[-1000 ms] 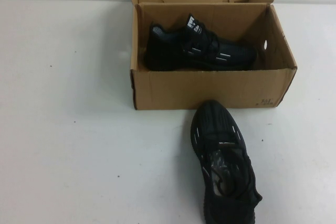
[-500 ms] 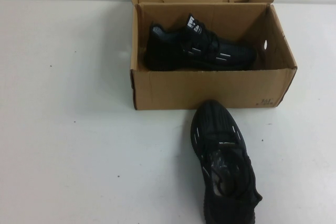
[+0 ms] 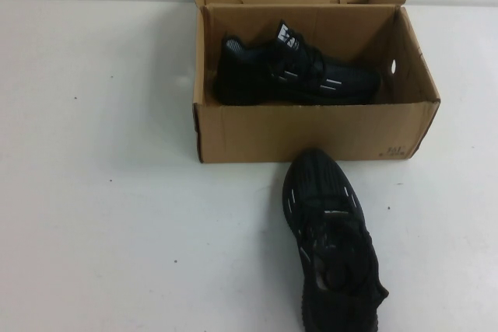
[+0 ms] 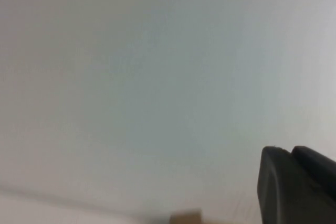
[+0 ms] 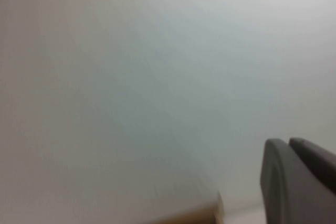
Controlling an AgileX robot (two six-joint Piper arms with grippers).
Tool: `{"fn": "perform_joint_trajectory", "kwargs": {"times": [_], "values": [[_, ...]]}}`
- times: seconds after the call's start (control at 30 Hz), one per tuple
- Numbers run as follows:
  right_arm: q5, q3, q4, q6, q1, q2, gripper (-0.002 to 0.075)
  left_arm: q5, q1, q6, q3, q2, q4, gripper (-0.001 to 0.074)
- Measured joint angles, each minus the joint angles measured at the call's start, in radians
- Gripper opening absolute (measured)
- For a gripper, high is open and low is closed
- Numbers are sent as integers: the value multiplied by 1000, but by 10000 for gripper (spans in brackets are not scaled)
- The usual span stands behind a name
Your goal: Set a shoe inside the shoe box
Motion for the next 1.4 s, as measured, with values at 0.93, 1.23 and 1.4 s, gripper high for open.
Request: {"fn": "perform_joint_trajectory", "kwargs": {"times": [0.93,1.23,1.4], "values": [[793,-294,648,-837,154,814,-17,768,0,398,-72,388,-220,0],[772,-480,269,-441,573,1034,-16,847,0,458,-80,388,-300,-1],[790,-530,63,-180,747,1149,43,874,0,458,-80,388,-307,-1]]}}
